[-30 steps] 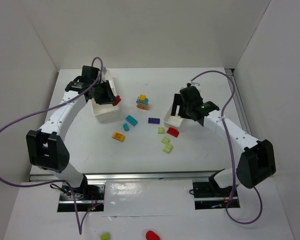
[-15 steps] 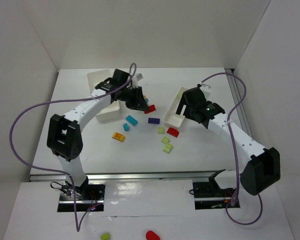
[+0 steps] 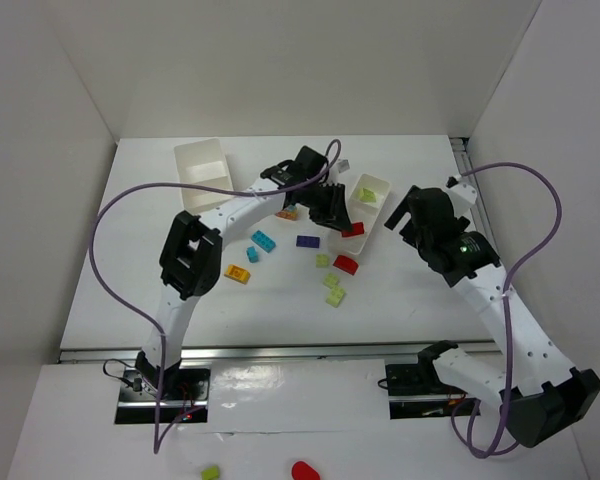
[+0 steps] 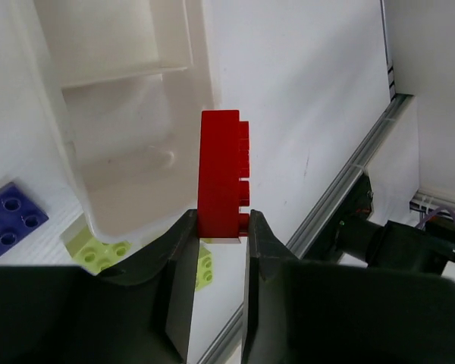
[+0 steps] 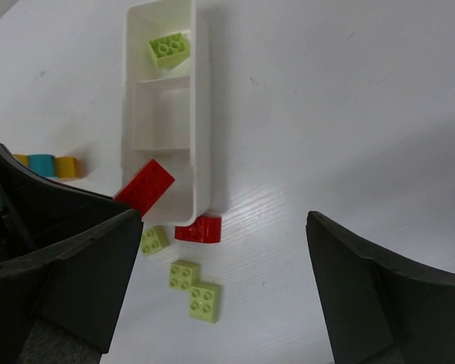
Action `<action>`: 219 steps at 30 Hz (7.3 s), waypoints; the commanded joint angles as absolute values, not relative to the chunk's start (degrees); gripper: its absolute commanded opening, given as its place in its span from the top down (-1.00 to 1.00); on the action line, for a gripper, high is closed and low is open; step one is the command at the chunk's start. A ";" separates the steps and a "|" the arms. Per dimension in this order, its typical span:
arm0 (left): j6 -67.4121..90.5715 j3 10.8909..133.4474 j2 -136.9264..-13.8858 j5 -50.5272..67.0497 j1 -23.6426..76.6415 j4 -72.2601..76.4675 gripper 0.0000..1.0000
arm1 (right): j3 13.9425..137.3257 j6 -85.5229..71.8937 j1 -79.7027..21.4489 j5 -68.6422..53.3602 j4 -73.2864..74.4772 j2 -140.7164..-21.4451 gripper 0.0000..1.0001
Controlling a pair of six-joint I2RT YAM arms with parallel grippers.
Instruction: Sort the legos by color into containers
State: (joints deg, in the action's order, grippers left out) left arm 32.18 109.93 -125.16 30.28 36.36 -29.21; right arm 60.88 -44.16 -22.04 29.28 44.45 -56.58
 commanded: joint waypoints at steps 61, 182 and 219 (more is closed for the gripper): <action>30.50 103.80 -98.53 24.96 21.09 -39.73 -0.39 | 38.14 -22.40 -33.31 -1.32 -1.23 -84.56 -0.87; 25.66 91.05 -91.85 13.01 14.68 -40.69 -0.57 | 72.40 -45.98 -36.84 33.05 41.33 -86.83 0.17; 25.14 92.11 -92.46 14.24 12.57 -43.42 -0.57 | 77.87 -28.83 -19.95 7.67 22.59 -102.38 -0.22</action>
